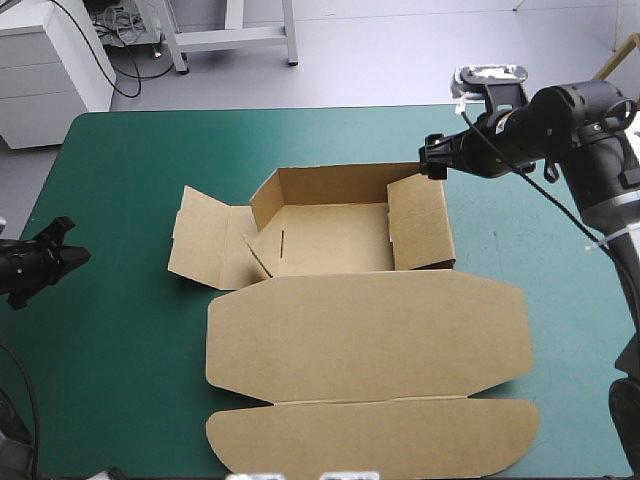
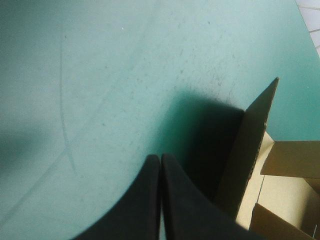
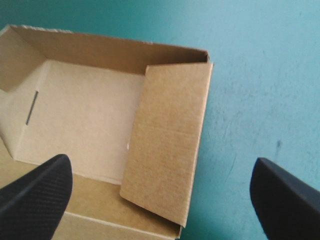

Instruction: Fold the box

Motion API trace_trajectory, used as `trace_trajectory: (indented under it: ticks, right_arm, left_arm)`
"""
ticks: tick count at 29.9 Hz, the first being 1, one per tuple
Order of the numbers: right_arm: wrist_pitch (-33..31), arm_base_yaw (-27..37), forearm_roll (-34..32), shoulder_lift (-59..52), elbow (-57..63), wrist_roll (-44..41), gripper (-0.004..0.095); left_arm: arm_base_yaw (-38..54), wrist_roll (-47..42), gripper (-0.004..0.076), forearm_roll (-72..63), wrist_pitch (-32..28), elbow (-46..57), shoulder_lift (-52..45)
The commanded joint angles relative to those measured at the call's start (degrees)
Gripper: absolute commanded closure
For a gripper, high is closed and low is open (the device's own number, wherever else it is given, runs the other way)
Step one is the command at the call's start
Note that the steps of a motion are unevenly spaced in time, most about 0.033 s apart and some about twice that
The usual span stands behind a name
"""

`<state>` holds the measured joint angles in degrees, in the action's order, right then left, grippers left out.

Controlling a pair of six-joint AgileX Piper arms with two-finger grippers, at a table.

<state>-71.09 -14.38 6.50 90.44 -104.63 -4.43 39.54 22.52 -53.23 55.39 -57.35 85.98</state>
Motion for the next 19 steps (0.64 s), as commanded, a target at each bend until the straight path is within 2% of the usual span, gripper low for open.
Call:
trace_trajectory:
  ticks: [1, 3, 11, 19]
  right_arm:
    - [4.98, -0.08, -0.77, -1.48, 4.45, 0.54, 0.0017]
    - [7.39, -0.08, -1.43, -0.23, 6.89, 0.23, 0.0017]
    - [8.47, -0.08, -1.45, 8.70, 7.50, -0.15, 0.0017]
    - [7.13, -0.08, -1.34, 16.07, 7.50, -0.15, 0.0017]
  left_arm:
    - [-0.03, -0.04, 0.0734, -2.99, 0.26, -1.25, -2.48]
    - [-0.03, -0.04, 0.0734, -2.99, -0.10, -1.25, -2.48]
    - [-0.03, -0.04, 0.0734, -2.99, -0.23, -1.25, -2.38]
    - [-0.03, -0.04, 0.0734, -2.99, -0.34, -1.25, -2.38]
